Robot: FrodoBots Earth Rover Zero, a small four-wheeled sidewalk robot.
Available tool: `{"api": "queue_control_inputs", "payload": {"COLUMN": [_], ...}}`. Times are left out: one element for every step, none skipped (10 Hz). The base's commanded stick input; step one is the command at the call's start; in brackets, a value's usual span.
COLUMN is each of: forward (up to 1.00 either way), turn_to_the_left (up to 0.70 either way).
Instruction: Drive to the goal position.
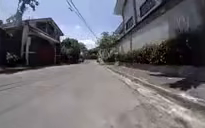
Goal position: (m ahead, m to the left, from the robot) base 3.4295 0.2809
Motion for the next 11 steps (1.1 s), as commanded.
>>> {"api": "queue_control_inputs", "payload": {"forward": [1.00,1.00,1.00,1.00,1.00,1.00,1.00,1.00,1.00,1.00,1.00], "turn_to_the_left": [0.00,0.00,0.00,0.00,0.00,0.00,0.00,0.00,0.00,0.00,0.00]}}
